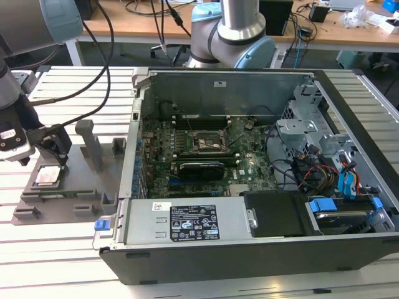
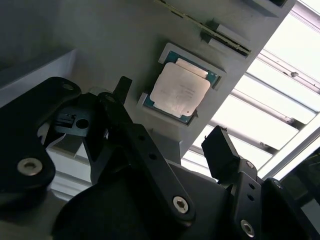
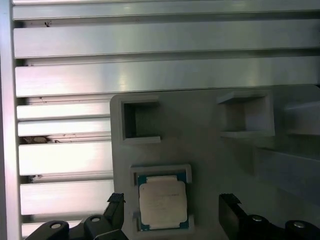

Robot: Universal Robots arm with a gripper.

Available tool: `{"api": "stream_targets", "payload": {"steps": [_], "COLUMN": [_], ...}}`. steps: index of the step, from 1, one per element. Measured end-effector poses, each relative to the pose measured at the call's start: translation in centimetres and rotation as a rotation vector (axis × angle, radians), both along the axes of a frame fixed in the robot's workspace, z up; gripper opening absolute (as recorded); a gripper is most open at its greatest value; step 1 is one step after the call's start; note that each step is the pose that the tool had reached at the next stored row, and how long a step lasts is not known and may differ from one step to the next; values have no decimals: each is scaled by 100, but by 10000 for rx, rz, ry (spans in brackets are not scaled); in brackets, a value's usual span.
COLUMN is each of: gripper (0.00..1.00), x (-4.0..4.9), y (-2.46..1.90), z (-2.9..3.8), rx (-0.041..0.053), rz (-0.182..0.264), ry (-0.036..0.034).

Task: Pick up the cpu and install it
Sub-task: 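Pick up the cpu and move it towards the insertion slot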

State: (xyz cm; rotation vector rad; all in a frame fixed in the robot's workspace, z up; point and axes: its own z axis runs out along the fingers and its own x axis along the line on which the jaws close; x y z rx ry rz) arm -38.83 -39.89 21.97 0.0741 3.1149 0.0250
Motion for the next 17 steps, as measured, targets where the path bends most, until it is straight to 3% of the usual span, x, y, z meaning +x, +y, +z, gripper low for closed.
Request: {"api": "stream_targets", "payload": {"steps": [17], "gripper": [84], "x": [0], "y": [0], "z": [-158], "rx": [0], "rz": [0], "ry": [0]}}
